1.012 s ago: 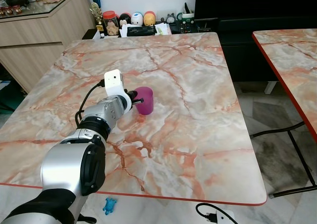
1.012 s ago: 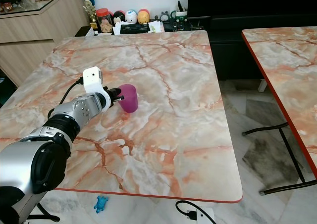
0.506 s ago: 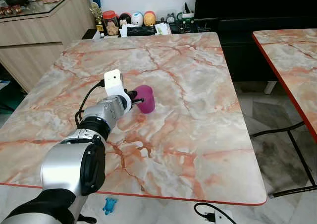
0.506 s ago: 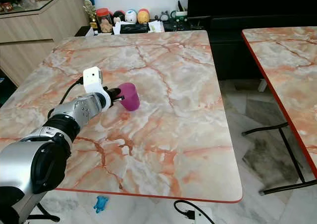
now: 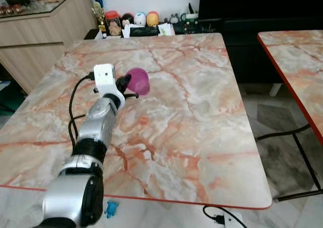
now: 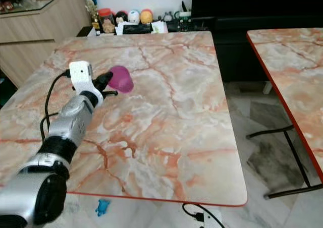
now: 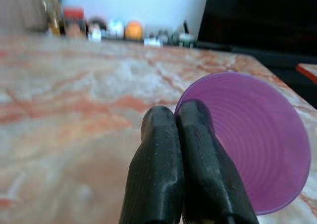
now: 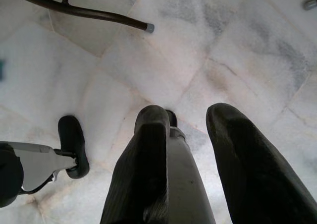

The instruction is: Setting the table

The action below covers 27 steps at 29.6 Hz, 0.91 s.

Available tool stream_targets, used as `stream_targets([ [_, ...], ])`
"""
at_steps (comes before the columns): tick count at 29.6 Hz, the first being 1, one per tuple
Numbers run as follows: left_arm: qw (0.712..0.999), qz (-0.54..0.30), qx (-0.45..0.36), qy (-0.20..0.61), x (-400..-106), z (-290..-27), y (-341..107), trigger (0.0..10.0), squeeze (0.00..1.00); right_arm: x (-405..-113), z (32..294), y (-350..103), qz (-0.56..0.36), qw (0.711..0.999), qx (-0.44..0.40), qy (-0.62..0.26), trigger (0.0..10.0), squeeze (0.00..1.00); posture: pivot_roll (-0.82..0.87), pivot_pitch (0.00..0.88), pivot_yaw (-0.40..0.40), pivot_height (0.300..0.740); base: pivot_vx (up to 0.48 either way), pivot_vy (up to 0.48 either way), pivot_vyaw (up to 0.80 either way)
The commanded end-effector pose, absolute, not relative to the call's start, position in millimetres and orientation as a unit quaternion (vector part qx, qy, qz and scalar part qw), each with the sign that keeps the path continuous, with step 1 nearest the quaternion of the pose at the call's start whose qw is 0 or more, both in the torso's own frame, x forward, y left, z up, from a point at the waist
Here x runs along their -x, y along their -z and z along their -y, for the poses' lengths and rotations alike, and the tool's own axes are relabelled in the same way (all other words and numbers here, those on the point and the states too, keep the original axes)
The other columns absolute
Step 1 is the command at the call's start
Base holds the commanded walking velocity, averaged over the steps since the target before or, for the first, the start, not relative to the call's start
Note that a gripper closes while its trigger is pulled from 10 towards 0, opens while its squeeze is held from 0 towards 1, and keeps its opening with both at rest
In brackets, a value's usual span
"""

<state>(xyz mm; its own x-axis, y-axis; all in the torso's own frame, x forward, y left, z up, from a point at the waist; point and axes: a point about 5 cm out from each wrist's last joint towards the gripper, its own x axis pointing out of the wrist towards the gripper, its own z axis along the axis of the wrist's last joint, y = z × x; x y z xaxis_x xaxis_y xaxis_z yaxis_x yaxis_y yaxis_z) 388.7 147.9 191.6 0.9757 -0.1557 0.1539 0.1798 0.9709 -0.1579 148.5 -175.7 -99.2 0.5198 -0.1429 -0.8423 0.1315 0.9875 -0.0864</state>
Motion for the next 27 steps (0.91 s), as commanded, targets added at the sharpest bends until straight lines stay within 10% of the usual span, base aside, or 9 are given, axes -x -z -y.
stream_targets([
  [1, 0.988, 0.104, 0.082, 0.083, -383, -148, -197, 10.0, 0.0, -143, 173, 102, -0.491, 0.867, 0.001, 0.078, 10.0, 0.0, 0.04, 0.0, 0.057, 0.74, 0.0, 0.0, 0.0],
  [27, 0.985, 0.151, 0.064, 0.057, -371, -134, -201, 10.0, 0.0, -139, 173, 103, -0.501, 0.862, 0.002, 0.076, 10.0, 0.0, 0.01, 0.0, 0.055, 0.74, 0.0, -0.361, 0.0],
])
